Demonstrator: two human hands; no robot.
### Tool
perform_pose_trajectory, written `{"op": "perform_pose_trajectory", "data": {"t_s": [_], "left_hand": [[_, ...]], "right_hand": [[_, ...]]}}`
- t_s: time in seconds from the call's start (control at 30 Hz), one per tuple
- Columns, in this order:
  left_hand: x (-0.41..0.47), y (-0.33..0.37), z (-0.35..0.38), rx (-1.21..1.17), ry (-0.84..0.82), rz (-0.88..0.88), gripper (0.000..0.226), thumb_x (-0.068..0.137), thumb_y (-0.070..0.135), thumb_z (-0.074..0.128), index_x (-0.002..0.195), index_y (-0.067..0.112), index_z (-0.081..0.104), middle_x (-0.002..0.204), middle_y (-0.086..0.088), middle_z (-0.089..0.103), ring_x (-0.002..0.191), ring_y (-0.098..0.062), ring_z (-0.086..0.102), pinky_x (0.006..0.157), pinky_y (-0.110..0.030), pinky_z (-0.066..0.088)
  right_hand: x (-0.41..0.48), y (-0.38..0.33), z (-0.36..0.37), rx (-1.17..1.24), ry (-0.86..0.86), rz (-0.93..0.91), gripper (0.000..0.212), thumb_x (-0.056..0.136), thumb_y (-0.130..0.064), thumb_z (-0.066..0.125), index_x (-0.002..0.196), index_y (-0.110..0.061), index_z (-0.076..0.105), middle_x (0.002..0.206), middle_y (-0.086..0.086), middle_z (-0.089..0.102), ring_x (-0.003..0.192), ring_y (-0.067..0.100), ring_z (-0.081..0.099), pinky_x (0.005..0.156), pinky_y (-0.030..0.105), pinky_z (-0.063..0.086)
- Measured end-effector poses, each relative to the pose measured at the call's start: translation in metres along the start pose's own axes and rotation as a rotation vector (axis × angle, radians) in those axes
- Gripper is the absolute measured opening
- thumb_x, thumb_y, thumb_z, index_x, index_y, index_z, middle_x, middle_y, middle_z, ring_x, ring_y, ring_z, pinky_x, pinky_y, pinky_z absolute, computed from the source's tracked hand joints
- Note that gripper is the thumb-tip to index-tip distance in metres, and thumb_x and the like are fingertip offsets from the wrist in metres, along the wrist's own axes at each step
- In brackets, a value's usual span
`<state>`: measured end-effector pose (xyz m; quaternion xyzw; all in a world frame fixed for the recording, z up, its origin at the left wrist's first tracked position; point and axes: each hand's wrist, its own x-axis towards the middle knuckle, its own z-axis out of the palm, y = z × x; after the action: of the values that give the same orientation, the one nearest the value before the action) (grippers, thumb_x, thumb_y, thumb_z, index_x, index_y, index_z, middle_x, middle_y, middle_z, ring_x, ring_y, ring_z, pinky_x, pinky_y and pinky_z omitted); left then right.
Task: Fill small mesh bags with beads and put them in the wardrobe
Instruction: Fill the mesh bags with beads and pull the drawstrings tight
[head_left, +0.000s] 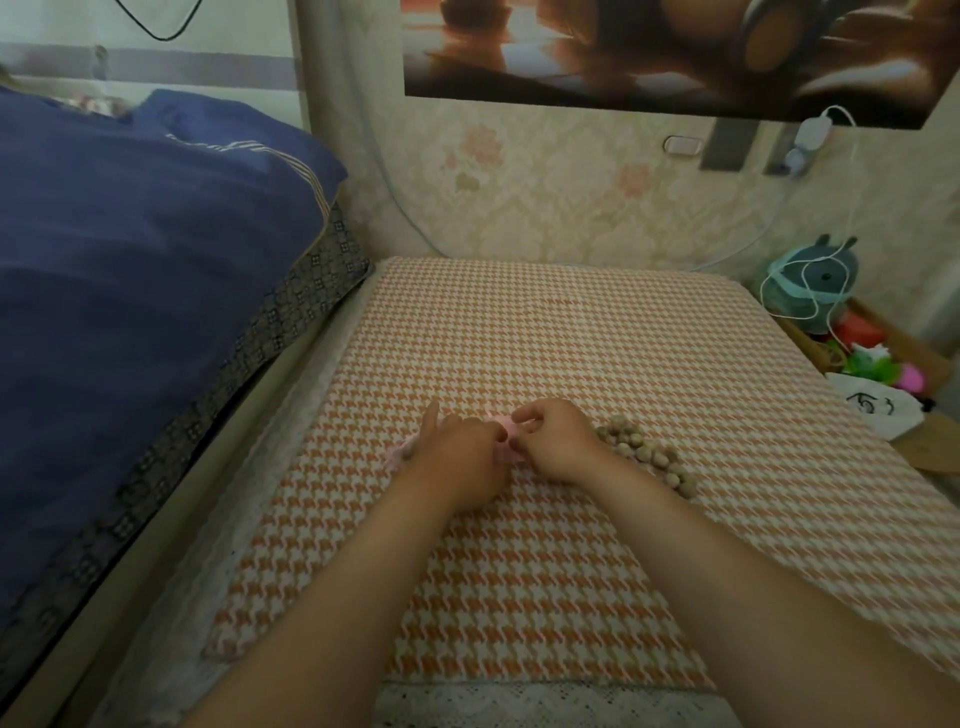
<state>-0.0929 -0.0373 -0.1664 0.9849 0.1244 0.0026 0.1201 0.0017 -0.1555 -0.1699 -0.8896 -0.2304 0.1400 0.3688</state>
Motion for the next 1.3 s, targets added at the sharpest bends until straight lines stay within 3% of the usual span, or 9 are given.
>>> {"op": "perform_pose_trajectory", "data": {"t_s": [0.17,0.37,0.53,0.63,0.8,0.93,1.03,1.17,1.3], "left_hand": [[-0.001,0.000,-0.003,-0.153,0.231,0.028,0.055,0.086,0.041,0.060,0.137,0.029,0.046,0.137,0.004,0.056,0.127,-0.021,0.047,0.110,-0.037,0.029],[-0.008,0.028,-0.001,-0.245,0.132,0.142,0.087,0.074,0.056,0.072,0.148,0.031,0.033,0.143,0.001,0.052,0.128,-0.024,0.052,0.101,-0.040,0.044],[-0.005,0.060,0.006,-0.245,0.081,0.187,0.068,0.082,0.046,0.070,0.142,0.031,0.043,0.133,0.002,0.060,0.116,-0.022,0.059,0.091,-0.036,0.049],[-0.004,0.076,0.012,-0.288,0.040,0.182,0.040,0.088,0.037,0.058,0.127,0.031,0.052,0.118,0.002,0.066,0.105,-0.023,0.063,0.084,-0.041,0.053],[0.000,0.091,0.021,-0.284,-0.012,0.202,0.046,0.085,0.035,0.061,0.129,0.031,0.049,0.118,-0.001,0.067,0.104,-0.024,0.064,0.072,-0.026,0.039],[0.007,0.098,0.022,-0.310,-0.091,0.159,0.058,0.084,0.039,0.068,0.136,0.028,0.046,0.122,-0.001,0.065,0.102,-0.020,0.062,0.074,-0.029,0.043],[0.011,0.104,0.020,-0.213,-0.133,0.200,0.059,0.086,0.033,0.067,0.141,0.031,0.047,0.135,0.000,0.059,0.118,-0.021,0.057,0.093,-0.034,0.048],[0.015,0.107,0.014,-0.030,-0.145,0.233,0.070,0.083,0.039,0.066,0.146,0.041,0.038,0.147,0.002,0.048,0.136,-0.027,0.040,0.111,-0.047,0.030],[0.011,0.098,0.007,0.199,-0.140,0.175,0.079,0.088,0.047,0.061,0.154,0.039,0.018,0.153,-0.006,0.036,0.141,-0.031,0.031,0.115,-0.050,0.024]], "right_hand": [[-0.014,0.001,-0.021,0.056,0.020,-0.043,0.019,0.087,-0.013,0.074,0.077,-0.029,0.076,0.077,-0.008,0.073,0.072,0.011,0.071,0.069,0.026,0.059],[-0.041,0.009,-0.047,0.080,-0.018,-0.023,0.019,0.092,-0.017,0.066,0.078,-0.028,0.071,0.065,0.006,0.074,0.042,0.016,0.065,0.042,0.023,0.049],[-0.055,0.026,-0.066,0.064,-0.085,0.028,0.015,0.093,-0.022,0.057,0.084,-0.024,0.069,0.073,0.011,0.077,0.048,0.020,0.070,0.044,0.022,0.048],[-0.060,0.036,-0.074,0.046,-0.173,0.023,0.017,0.097,-0.021,0.052,0.087,-0.016,0.064,0.087,0.013,0.077,0.060,0.029,0.074,0.054,0.037,0.058],[-0.066,0.052,-0.084,-0.003,-0.227,0.040,0.019,0.098,-0.019,0.050,0.100,-0.021,0.068,0.087,0.012,0.074,0.048,0.018,0.069,0.041,0.021,0.046],[-0.068,0.065,-0.101,0.040,-0.203,0.019,0.020,0.096,-0.013,0.056,0.103,-0.024,0.071,0.100,0.002,0.072,0.051,0.019,0.072,0.042,0.020,0.048],[-0.067,0.080,-0.117,0.024,-0.019,-0.011,0.020,0.098,-0.019,0.061,0.089,-0.035,0.070,0.092,-0.008,0.074,0.059,0.017,0.072,0.057,0.031,0.059],[-0.064,0.103,-0.132,-0.111,0.131,-0.074,0.022,0.097,-0.019,0.063,0.091,-0.040,0.069,0.090,-0.023,0.065,0.084,-0.002,0.063,0.066,0.015,0.046],[-0.061,0.112,-0.134,-0.211,0.101,-0.085,0.022,0.095,-0.018,0.064,0.100,-0.036,0.076,0.099,-0.022,0.063,0.093,0.002,0.060,0.078,0.023,0.050]]}}
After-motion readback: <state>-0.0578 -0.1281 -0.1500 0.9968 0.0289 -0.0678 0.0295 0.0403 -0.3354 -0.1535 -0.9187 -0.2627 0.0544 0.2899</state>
